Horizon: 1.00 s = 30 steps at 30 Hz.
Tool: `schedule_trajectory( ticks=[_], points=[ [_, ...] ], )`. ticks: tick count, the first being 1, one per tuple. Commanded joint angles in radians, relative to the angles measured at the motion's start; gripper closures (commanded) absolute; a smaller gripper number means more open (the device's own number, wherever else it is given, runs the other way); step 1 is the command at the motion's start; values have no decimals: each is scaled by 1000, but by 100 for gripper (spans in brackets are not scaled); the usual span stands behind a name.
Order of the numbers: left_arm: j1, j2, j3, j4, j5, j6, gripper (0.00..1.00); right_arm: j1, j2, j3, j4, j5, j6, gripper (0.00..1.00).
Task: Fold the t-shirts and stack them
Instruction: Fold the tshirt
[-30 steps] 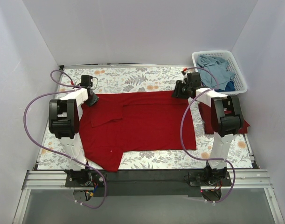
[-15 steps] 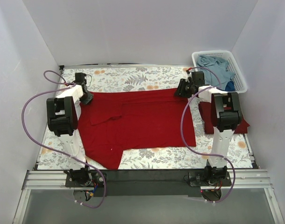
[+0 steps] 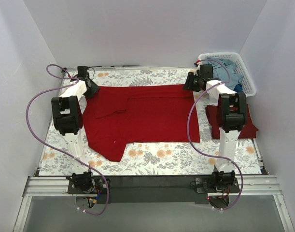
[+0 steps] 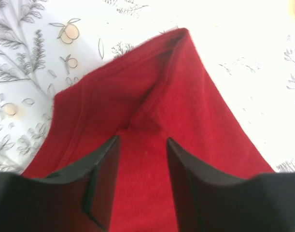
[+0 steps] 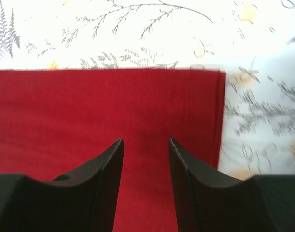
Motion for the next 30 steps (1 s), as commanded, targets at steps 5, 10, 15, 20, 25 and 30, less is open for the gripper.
schedule_trajectory(
  ticks=[5, 10, 15, 20, 25, 30],
  points=[
    [-7, -511, -321, -28, -93, 32, 51, 21, -413, -249, -87, 25, -42, 51],
    [-9, -814, -681, -101, -165, 32, 53, 67, -693, -564, -104, 26, -27, 51],
    [-9, -968, -892, -133, -155, 15, 63, 128, -856, -727, -192, 27, -53, 51],
    [-9, -1039, -983, -144, -103, 21, 71, 185, -1018, -885, -222, 31, -58, 51],
    [-26, -1085, -974, -181, -9, -21, 72, 199, -1103, -1007, -222, -24, -38, 51],
    [-29, -1027, -1004, -213, 40, -54, 63, 203, -1157, -1034, -220, -35, -31, 51]
  ],
)
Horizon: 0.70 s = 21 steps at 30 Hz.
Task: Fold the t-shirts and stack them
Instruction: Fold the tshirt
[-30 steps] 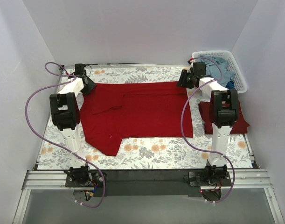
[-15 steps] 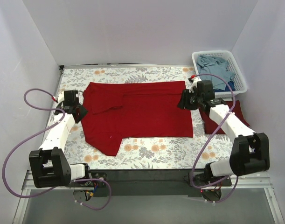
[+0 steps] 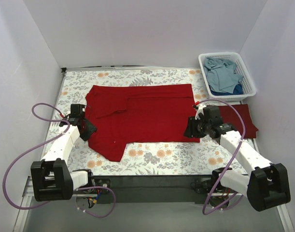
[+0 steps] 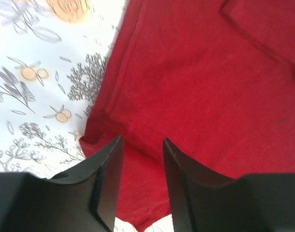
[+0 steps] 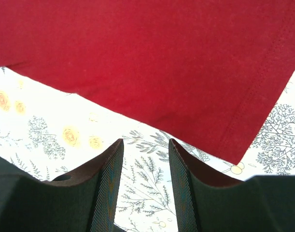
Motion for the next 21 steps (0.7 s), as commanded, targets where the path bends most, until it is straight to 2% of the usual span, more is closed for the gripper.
schedule_trajectory(
  ticks=[1, 7, 10, 11, 15, 18, 21],
  points=[
    [-6, 27, -19, -47, 73, -48, 62, 5, -35, -3, 14, -26, -3, 51],
    [-43, 0, -93, -82, 114, -97, 59, 7, -38, -3, 23, -49, -3, 51],
    [-130, -9, -131, -104, 131, -145, 59, 5, -33, -8, 36, -62, -1, 51],
    [-190, -3, -130, -111, 133, -172, 58, 5, -30, -9, 40, -65, -1, 51],
    [-268, 55, -133, -127, 218, -215, 56, 5, -24, -20, 56, -69, 2, 51],
    [-271, 40, -78, -159, 173, -216, 56, 5, -23, -22, 56, -69, -3, 51],
    [-271, 8, 40, -223, 36, -206, 56, 5, -33, -20, 56, -62, -7, 51]
  ],
)
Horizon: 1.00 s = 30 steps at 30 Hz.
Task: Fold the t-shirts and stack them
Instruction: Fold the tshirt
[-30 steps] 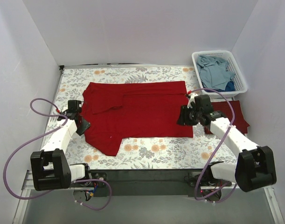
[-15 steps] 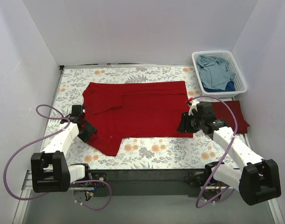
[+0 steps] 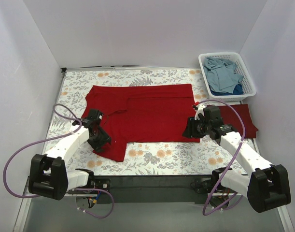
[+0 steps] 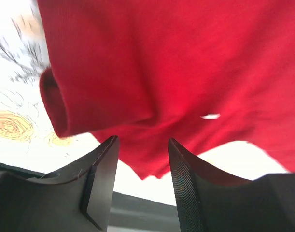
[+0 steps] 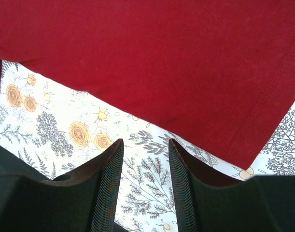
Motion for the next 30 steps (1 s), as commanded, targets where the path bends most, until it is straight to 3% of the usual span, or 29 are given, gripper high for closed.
schedule_trajectory(
  ticks=[1, 5, 12, 30],
  points=[
    [0, -46, 148, -78, -123, -11, 56, 6, -14, -2, 31, -4, -9, 51],
    [26, -17, 257, -117, -283, 18, 56, 6, -18, 6, 29, 2, -14, 51],
    [205, 31, 198, -2, -325, 101, 59, 6, -15, 0, 17, -21, -17, 51],
    [218, 206, 72, 179, -345, 163, 59, 4, -31, -46, -15, 5, -15, 51]
  ],
)
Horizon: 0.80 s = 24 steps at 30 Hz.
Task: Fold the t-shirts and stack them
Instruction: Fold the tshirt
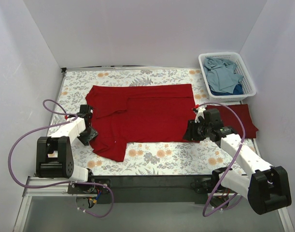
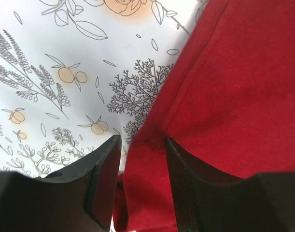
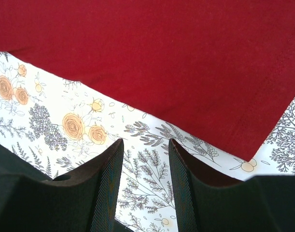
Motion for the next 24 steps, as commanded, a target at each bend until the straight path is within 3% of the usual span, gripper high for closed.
schedule_trajectory(
  ticks=[1, 9, 17, 24],
  points=[
    [5, 10, -25, 63, -27, 14, 59, 4, -12, -7, -5, 11, -12, 51],
    [5, 27, -68, 128, -1, 16, 64, 4, -32, 2, -78, 109, 3, 51],
    [5, 7, -90, 137, 28, 24, 99, 4, -27, 13, -187, 294, 59, 51],
    [5, 4, -82, 151, 36, 37, 100, -5, 34, 5, -189, 385, 108, 53]
  ],
)
